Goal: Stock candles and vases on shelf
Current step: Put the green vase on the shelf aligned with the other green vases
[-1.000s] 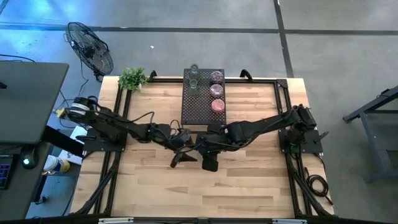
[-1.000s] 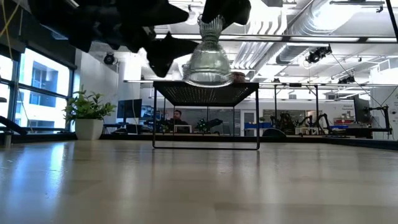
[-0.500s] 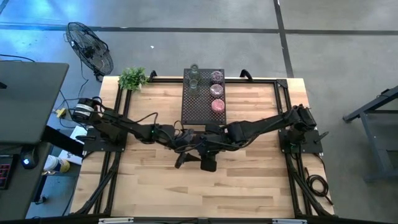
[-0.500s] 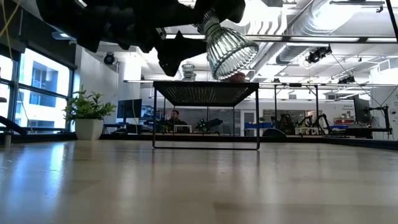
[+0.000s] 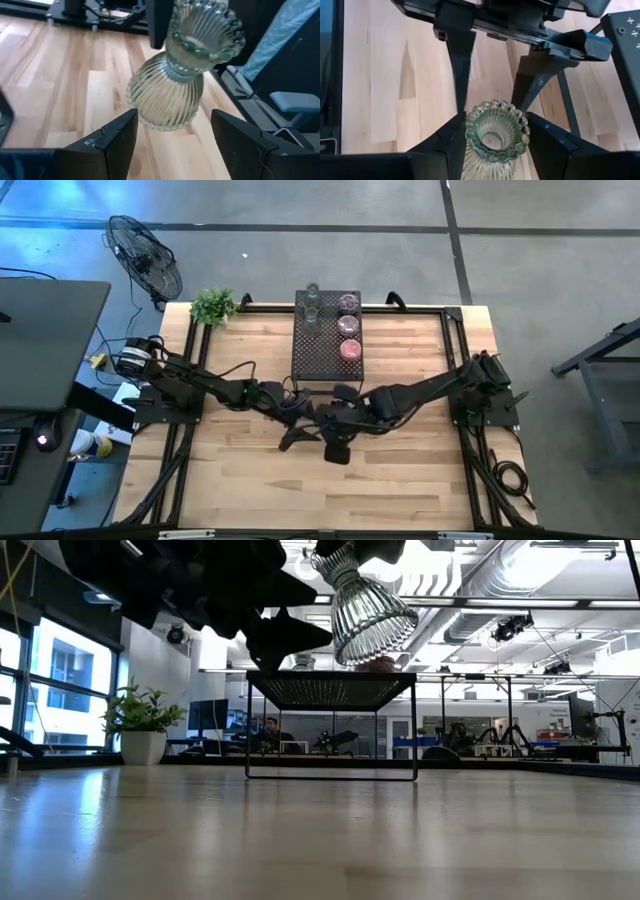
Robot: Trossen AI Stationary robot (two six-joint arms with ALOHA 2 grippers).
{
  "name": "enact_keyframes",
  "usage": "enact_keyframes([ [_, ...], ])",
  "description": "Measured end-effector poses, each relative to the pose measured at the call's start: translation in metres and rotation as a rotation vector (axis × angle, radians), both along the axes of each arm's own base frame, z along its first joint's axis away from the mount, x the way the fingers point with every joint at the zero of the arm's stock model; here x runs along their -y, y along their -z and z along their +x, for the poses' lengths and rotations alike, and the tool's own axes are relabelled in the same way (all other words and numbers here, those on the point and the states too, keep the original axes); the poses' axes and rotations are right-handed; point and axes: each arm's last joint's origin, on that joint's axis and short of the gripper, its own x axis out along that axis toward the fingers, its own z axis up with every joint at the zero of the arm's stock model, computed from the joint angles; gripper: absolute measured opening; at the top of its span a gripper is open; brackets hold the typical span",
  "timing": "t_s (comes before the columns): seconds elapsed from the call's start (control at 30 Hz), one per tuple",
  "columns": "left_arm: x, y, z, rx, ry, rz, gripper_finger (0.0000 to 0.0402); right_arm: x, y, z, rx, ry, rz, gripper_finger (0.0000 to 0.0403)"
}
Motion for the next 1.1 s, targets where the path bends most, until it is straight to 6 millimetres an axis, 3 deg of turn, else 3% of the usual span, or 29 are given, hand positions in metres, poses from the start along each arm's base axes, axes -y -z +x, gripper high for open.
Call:
enact_keyframes([
  [0.2,0.000,0.000,-0.002,0.024,0.027,-0.008,0.0248,-0.012,0.002,-0.002,0.043,0.037,-0.048,0.0166],
  [0.47,-0.003,0.014,-0.023,0.113,0.013,-0.070,0.0248,-0.022,0.025,0.002,0.133,0.049,-0.060,0.0166],
  [0.67,-0.002,0.010,-0.025,0.171,0.049,-0.087,0.0248,-0.023,0.031,0.010,0.240,0.049,-0.073,0.0167],
  [1.1,0.003,0.008,-0.026,0.213,0.112,-0.040,0.0248,-0.015,0.022,0.022,0.383,0.090,-0.080,0.0167],
])
